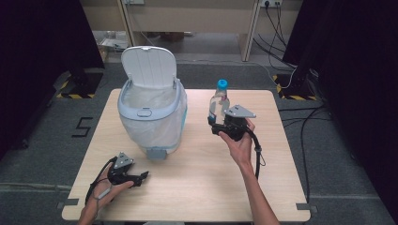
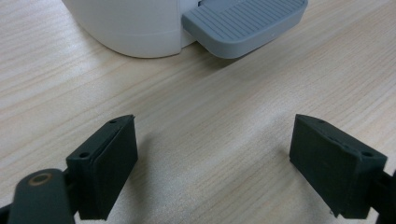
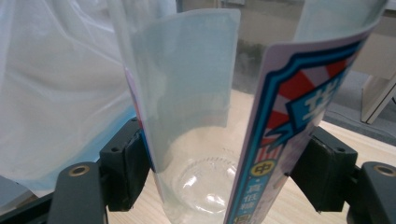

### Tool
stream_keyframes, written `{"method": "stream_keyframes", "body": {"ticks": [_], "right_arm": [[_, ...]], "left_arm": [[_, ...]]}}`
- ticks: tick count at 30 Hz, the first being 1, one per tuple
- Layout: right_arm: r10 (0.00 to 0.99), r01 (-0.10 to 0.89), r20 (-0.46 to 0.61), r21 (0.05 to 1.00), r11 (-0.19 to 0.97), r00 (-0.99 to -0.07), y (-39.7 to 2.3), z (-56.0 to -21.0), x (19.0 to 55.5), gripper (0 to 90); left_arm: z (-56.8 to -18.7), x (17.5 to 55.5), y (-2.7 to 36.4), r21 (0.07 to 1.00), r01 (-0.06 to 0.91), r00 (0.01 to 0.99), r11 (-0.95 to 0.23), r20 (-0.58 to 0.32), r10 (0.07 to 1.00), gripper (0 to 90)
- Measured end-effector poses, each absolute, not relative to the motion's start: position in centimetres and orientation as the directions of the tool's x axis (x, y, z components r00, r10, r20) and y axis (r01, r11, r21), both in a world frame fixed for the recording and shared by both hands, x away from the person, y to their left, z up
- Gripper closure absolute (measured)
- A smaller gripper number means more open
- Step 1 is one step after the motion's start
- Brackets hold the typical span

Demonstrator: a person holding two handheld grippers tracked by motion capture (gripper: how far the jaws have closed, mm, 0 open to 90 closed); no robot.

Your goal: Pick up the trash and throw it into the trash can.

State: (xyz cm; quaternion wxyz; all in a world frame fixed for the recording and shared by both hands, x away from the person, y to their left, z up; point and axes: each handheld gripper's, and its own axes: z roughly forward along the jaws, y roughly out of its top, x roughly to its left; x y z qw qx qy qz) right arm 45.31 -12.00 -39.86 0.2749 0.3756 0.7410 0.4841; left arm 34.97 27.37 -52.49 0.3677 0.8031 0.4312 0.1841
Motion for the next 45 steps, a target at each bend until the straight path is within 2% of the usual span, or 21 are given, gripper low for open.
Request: {"method": "stream_keyframes", "body": {"ticks": [13,29,45], "right_arm": [[0.8,0.26,-0.039,0.935,0.241,-0.599,-11.1,-37.0,44.8,27.8],[0.756,0.217,-0.055,0.942,0.255,-0.653,-8.8,-31.7,44.1,27.7],[0.733,0.195,-0.056,0.948,0.253,-0.678,-6.7,-28.9,44.1,27.7]], "left_arm": [[-52.5,35.0,27.4,0.749,0.557,0.56,-0.358,-0.021,0.828,14.1],[-52.5,35.0,27.4,0.749,0.558,0.559,-0.358,-0.021,0.829,14.1],[-52.5,35.0,27.4,0.749,0.558,0.56,-0.358,-0.021,0.828,14.1]]}}
